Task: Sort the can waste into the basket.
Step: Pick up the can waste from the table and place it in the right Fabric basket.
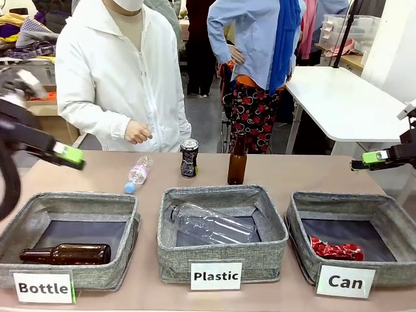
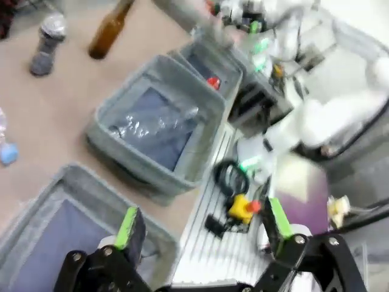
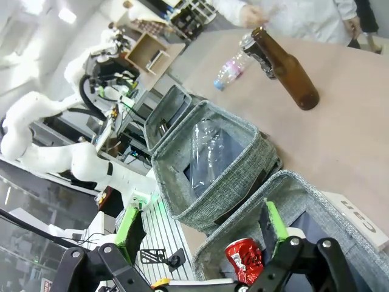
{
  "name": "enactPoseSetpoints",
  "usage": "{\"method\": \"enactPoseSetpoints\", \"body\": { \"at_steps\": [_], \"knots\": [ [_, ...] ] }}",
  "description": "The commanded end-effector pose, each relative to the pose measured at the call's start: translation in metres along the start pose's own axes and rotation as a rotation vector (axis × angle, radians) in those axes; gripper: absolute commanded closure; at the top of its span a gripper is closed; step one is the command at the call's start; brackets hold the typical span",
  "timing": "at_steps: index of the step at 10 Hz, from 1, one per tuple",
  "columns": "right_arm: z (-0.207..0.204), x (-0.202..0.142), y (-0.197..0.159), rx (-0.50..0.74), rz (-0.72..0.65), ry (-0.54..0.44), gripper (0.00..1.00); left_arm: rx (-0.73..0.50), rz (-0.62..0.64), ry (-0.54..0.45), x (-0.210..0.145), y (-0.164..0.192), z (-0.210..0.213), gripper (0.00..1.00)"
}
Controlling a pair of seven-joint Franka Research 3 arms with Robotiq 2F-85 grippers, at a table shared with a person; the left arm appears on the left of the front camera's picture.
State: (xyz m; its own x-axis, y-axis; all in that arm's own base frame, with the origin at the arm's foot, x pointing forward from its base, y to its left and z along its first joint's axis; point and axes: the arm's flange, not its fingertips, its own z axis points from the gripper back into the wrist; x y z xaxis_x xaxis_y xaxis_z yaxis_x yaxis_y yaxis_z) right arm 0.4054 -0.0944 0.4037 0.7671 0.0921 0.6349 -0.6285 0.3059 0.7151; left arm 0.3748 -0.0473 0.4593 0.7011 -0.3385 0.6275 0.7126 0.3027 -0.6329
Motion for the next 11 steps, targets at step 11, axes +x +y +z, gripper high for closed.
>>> {"method": "enactPoseSetpoints", "body": {
  "at_steps": [11],
  "knots": [
    [0.001, 0.002, 0.001, 0.008, 0.012, -0.011, 0.0, 0.367, -0.151, -0.499, -0.098, 0.017, 0.227, 0.0]
  ]
}}
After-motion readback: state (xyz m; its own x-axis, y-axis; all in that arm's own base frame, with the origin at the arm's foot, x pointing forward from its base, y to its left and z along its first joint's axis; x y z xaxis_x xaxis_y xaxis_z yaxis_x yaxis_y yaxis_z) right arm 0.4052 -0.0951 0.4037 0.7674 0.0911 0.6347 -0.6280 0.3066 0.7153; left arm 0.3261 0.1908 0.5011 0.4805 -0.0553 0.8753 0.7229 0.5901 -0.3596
